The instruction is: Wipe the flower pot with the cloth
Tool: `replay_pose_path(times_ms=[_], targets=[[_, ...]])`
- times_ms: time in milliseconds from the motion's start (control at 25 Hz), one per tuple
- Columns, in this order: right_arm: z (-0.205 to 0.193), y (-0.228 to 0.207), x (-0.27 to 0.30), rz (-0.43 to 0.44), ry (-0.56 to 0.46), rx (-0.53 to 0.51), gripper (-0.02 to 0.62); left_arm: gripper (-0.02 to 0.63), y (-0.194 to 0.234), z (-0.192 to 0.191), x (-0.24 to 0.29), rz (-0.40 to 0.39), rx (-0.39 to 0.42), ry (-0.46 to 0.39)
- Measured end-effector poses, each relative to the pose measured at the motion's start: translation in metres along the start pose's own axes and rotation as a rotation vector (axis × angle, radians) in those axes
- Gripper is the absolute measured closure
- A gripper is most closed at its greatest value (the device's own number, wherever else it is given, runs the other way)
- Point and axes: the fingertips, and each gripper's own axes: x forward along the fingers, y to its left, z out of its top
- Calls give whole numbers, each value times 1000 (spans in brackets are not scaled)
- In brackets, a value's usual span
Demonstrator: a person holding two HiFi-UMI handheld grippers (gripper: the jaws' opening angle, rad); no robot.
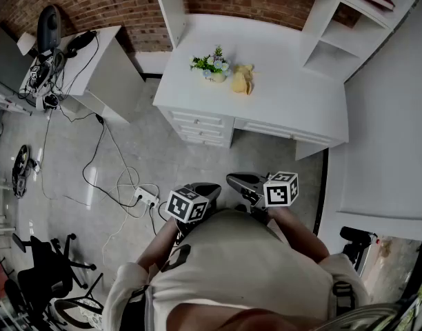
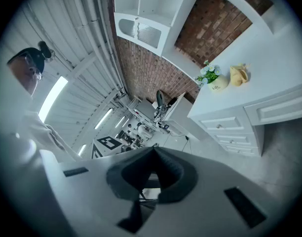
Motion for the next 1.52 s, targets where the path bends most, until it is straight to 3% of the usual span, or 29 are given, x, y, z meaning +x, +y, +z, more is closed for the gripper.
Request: replay_pose_path(times_ms=[480,1000,1520], targets=[[12,5,66,-28,4,-16,584,586,63,2,-40,12,-24,-42],[13,-9,74,-76,-4,38,584,586,79,-2,-36,-8,-7,-22],[90,-70,49,58,-32,99,584,585,90,62,19,112,9,11]])
